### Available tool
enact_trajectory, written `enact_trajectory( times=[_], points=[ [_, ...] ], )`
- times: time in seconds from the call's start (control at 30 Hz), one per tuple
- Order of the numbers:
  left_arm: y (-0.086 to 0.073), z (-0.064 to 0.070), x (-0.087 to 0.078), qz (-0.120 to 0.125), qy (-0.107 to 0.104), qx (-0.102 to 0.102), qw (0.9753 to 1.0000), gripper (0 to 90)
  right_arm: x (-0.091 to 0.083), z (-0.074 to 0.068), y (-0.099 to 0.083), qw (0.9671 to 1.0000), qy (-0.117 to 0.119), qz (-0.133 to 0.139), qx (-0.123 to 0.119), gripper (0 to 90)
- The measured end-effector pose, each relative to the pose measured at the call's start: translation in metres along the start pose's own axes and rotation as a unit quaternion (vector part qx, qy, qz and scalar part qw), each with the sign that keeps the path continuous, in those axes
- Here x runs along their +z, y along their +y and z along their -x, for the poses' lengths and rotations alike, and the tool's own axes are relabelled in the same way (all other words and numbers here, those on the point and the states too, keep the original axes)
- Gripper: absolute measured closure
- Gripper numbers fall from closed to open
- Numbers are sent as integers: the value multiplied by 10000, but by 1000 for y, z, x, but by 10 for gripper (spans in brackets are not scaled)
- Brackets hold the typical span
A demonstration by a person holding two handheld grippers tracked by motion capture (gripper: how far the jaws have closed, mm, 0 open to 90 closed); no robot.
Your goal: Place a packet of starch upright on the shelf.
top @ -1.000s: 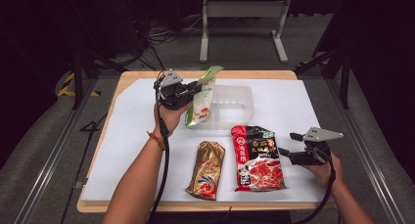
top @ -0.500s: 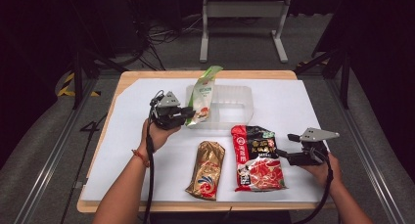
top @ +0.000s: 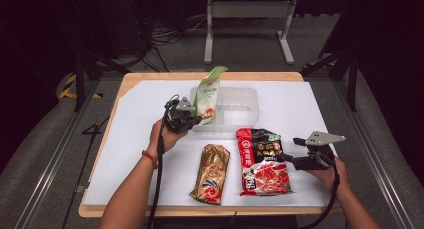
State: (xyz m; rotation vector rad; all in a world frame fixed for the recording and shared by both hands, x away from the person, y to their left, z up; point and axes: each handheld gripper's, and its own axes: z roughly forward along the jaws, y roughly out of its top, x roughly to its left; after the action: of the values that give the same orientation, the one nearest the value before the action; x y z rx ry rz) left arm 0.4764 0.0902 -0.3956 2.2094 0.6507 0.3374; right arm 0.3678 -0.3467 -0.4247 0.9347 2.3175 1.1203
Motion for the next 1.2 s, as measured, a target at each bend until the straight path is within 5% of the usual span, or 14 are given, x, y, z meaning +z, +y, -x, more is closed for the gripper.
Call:
enact_trajectory(
  times=[0.27,0.4,0.57,0.73,0.77,1.03,1.2],
  points=[
    [5,-3,9,-90,37,-14,10000,900,0,0,0,10000,0,-14,0,248],
    [6,-3,22,-468,259,89,9985,900,2,-1,0,10000,11,-35,-8,248],
    [4,-3,23,-406,204,28,9990,900,0,-1,0,10000,8,-4,-10,248],
    [0,3,7,149,36,44,9999,859,-1,1,-1,10000,-7,18,32,247],
    [-3,6,-1,341,-38,59,9994,815,-2,2,-1,10000,-26,27,35,248],
    [-24,21,-33,755,-136,0,9971,573,-2,1,0,10000,-23,36,25,248],
    [-43,29,-44,589,-345,-210,9974,391,0,2,2,10000,-11,40,56,247]
  ],
)
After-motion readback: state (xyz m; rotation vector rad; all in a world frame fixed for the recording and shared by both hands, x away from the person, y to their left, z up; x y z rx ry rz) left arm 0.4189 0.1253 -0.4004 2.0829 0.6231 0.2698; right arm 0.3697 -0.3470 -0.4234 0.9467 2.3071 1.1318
